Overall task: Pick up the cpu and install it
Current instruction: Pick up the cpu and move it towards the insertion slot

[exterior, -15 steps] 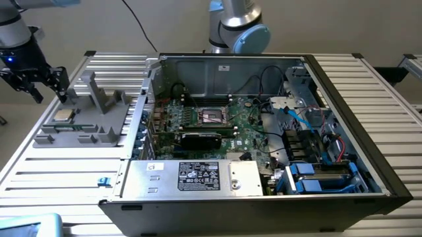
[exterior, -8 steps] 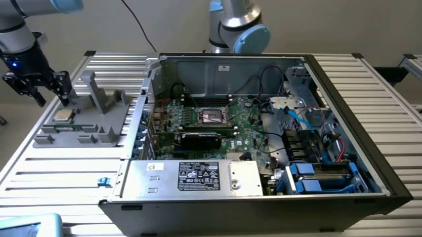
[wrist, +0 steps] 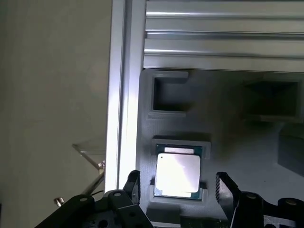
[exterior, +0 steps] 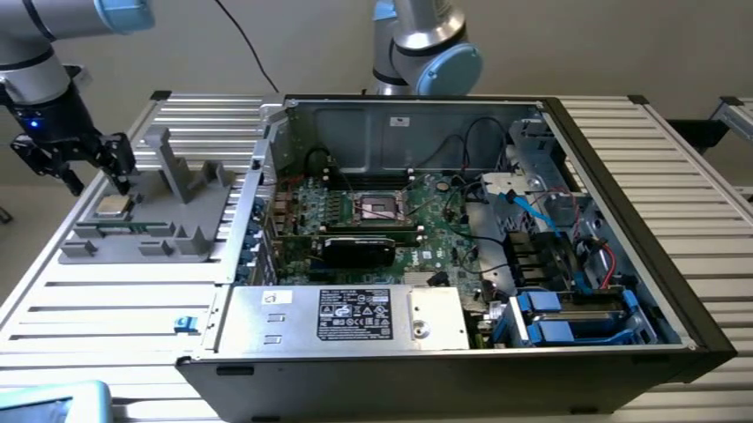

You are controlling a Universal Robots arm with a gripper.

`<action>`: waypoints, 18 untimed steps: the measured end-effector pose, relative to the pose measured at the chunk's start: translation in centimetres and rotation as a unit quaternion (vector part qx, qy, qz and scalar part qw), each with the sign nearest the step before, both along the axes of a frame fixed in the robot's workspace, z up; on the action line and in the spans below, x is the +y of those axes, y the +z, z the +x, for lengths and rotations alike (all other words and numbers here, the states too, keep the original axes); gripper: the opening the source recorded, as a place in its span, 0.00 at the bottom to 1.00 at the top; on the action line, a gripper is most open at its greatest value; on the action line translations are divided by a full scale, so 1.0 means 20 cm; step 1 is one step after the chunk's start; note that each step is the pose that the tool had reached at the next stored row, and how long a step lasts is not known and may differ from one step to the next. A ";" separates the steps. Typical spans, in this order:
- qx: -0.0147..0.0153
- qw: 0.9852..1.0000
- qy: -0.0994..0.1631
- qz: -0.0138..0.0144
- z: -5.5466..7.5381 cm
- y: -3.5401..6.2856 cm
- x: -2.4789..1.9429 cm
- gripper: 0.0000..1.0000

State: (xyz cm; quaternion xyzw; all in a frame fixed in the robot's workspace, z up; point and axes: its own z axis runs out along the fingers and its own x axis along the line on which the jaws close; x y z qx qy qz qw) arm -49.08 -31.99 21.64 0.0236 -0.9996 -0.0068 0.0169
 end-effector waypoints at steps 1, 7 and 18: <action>0.000 1.000 0.000 0.000 0.00 0.000 0.000 0.75; 0.007 1.000 0.000 0.000 0.01 -0.016 0.000 0.75; -0.005 1.000 0.000 0.000 0.01 -0.032 0.000 0.75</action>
